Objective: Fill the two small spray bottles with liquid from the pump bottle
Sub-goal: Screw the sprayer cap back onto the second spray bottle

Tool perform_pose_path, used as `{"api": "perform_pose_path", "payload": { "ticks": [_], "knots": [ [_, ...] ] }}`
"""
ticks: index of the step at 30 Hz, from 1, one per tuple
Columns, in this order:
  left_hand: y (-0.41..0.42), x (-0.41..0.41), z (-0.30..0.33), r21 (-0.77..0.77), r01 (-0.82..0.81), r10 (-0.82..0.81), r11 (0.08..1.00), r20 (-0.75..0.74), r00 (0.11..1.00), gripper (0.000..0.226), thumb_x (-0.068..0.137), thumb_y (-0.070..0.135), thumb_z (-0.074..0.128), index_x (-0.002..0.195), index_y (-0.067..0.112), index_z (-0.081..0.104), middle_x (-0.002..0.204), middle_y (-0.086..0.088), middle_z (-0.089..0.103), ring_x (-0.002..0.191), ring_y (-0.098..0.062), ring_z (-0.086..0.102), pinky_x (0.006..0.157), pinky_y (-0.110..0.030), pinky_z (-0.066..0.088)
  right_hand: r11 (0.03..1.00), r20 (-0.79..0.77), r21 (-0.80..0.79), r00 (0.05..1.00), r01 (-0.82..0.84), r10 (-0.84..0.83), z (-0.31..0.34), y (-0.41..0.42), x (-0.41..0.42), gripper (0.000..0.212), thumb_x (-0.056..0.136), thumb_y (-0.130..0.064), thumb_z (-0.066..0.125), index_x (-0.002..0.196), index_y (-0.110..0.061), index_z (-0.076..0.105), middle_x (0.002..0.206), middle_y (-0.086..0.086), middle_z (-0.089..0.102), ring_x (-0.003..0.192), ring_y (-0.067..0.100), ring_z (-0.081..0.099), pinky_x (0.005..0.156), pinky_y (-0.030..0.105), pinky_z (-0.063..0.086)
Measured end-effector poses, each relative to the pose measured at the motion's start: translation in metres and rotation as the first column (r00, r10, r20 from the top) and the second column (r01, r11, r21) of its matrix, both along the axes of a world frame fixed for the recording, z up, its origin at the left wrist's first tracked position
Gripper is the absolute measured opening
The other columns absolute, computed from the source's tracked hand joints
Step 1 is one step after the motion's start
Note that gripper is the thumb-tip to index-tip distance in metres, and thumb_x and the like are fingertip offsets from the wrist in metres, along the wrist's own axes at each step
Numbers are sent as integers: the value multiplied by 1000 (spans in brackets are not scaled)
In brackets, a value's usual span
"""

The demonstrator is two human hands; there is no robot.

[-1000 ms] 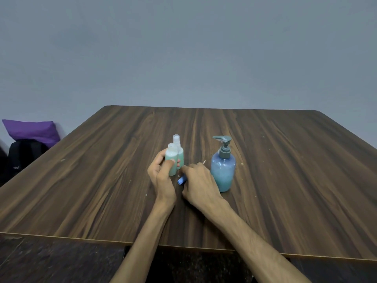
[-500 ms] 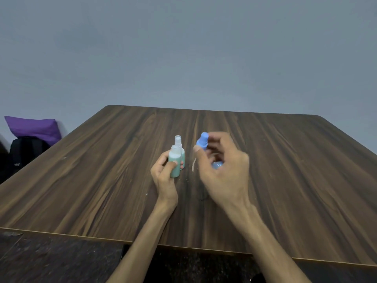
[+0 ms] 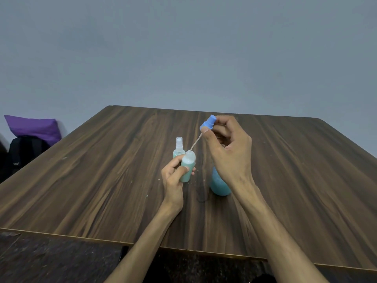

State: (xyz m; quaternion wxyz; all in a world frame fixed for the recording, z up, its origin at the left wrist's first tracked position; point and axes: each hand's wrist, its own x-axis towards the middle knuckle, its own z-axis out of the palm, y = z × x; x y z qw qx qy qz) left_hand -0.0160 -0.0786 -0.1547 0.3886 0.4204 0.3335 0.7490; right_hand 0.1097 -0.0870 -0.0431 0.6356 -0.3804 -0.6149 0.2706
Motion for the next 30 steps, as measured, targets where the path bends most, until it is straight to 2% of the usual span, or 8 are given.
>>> {"api": "perform_pose_path", "payload": {
  "ticks": [6, 9, 12, 16, 20, 23, 27, 30],
  "knots": [
    [-1, -1, -1, -10, 20, -20, 1000, 13, 1000, 44, 72, 24, 60, 96, -13, 65, 86, -19, 58, 80, -28, 54, 68, -32, 48, 999, 80, -33, 996, -25, 27, -4, 1, -3, 14, 95, -15, 78, 108, -16, 72, 90, -9, 80, 79, 11, 75, 69, 15, 54],
    [-2, -1, -1, 4, 35, -35, 999, 10, 999, 41, 76, 21, 58, 97, -12, 66, 90, -33, 58, 87, -35, 54, 73, -38, 47, 997, 215, -72, 976, -29, 44, -16, 1, -7, 17, 94, -18, 78, 110, -18, 72, 93, -10, 80, 82, 9, 76, 75, 27, 62],
    [-1, -1, 0, 12, 46, -46, 999, 27, 999, 41, 77, 17, 56, 99, -15, 66, 94, -43, 59, 93, -41, 55, 80, -47, 45, 993, 276, -112, 959, -42, 72, -28, -1, -11, 19, 95, -16, 78, 113, -18, 71, 96, -11, 80, 84, 5, 76, 76, 31, 64],
    [-2, 0, 2, 3, 50, -51, 999, 59, 997, 30, 81, 5, 49, 97, -13, 68, 92, -26, 64, 93, -40, 58, 83, -50, 45, 988, 332, -132, 936, -79, 119, -35, -2, -13, 20, 97, -13, 74, 116, -17, 69, 98, -15, 77, 88, 1, 75, 76, 25, 63],
    [-2, -1, 1, 3, 50, -50, 999, 54, 997, 36, 81, 9, 52, 101, -17, 66, 95, -40, 62, 96, -43, 59, 87, -56, 45, 988, 371, -137, 921, -72, 118, -34, -1, -14, 20, 99, -16, 72, 119, -19, 69, 97, -20, 71, 94, 0, 71, 78, 22, 61],
    [-3, -2, 3, -8, 43, -43, 999, 50, 998, 41, 78, 17, 56, 102, -14, 69, 101, -45, 61, 97, -47, 59, 88, -59, 45, 988, 378, -150, 920, -46, 100, -34, -1, -13, 19, 98, -16, 74, 117, -20, 70, 90, -18, 68, 84, 4, 67, 76, 30, 62],
    [-4, -1, 4, -17, 53, -52, 998, 58, 997, 45, 76, 17, 55, 106, -13, 71, 108, -39, 68, 107, -57, 62, 95, -67, 46, 983, 335, -176, 937, -43, 101, -34, -2, -11, 21, 95, -12, 77, 115, -19, 74, 83, -16, 65, 74, 4, 64, 75, 36, 63],
    [-4, 0, 5, -15, 83, -82, 996, 67, 994, 45, 78, 15, 55, 109, -13, 70, 111, -43, 66, 113, -69, 53, 98, -76, 43, 980, 290, -191, 951, -56, 111, -33, -2, -10, 28, 92, -13, 81, 118, -20, 74, 88, -17, 69, 78, 3, 68, 77, 35, 65]
  ]
}}
